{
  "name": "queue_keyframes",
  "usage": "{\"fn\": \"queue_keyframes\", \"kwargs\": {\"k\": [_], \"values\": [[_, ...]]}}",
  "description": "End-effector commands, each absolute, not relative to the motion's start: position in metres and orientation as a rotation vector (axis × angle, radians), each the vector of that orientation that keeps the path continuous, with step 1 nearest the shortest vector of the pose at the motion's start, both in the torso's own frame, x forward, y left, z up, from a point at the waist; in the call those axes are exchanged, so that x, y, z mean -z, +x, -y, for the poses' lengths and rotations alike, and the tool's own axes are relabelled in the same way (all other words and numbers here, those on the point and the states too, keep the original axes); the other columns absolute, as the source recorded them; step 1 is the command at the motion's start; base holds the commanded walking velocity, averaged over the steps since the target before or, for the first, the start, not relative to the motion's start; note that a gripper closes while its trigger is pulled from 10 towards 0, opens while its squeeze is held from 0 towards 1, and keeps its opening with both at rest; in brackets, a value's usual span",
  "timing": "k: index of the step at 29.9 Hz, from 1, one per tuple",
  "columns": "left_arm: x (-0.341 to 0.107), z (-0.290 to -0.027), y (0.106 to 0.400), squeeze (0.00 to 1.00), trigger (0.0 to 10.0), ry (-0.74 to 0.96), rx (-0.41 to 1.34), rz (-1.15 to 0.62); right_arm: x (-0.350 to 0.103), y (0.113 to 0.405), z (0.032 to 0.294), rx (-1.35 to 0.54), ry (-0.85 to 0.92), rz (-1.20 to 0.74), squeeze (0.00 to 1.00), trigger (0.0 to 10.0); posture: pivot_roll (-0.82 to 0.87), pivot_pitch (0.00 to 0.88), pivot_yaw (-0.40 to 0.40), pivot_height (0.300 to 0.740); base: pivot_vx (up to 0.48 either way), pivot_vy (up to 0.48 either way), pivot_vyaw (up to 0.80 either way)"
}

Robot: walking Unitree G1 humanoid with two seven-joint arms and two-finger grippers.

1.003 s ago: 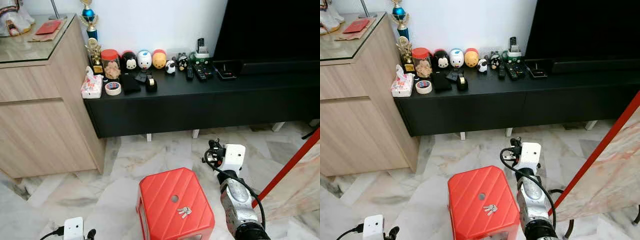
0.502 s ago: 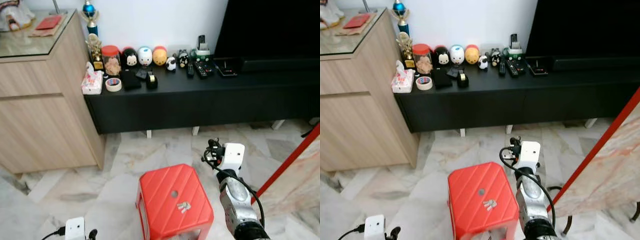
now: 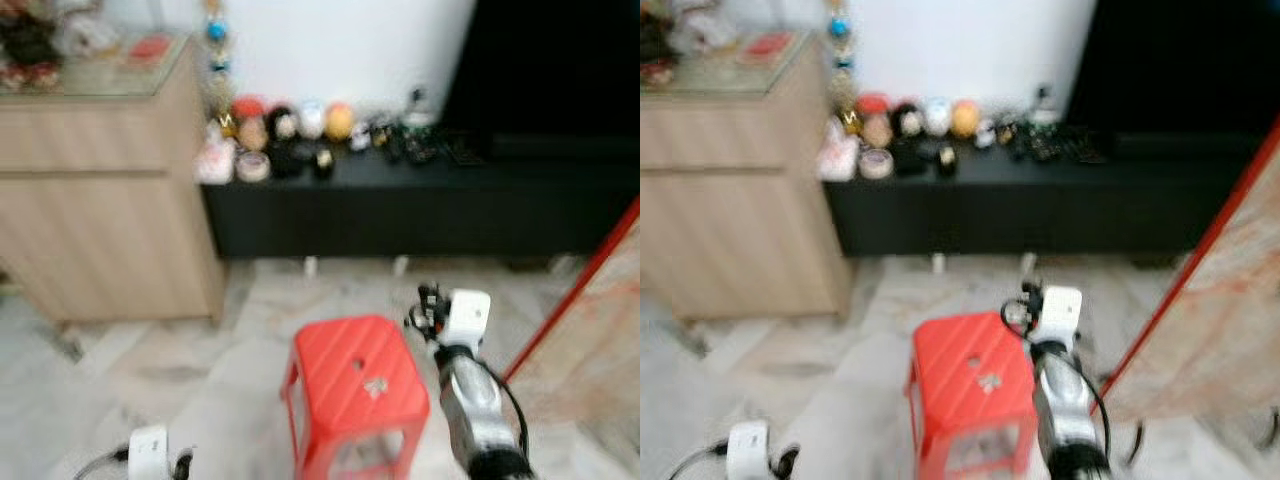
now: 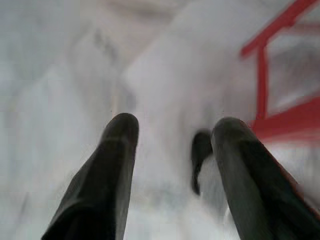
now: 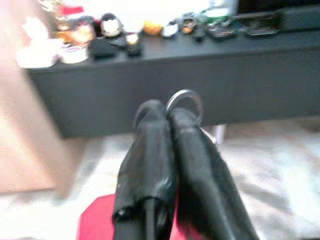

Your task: Hang keys on a hook

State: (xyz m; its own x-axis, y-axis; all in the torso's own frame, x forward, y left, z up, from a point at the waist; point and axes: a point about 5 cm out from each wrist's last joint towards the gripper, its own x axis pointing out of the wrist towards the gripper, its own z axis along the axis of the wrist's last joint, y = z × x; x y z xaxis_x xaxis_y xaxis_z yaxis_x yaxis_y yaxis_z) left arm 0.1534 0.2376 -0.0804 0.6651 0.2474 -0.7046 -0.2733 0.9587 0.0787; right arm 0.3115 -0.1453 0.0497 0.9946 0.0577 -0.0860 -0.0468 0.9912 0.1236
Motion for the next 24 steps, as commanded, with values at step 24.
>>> {"fn": "queue_keyframes", "kwargs": {"k": [24], "values": [[0.0780,-0.2428,0.1570,0.00,10.0,0.000,-0.295,-0.791,-0.0409,0.3070,0.1596,0.039,0.124,-0.135,0.00,10.0,0.00,0.000,-0.050,0.740,-0.011,-0.116,0.00]]}}
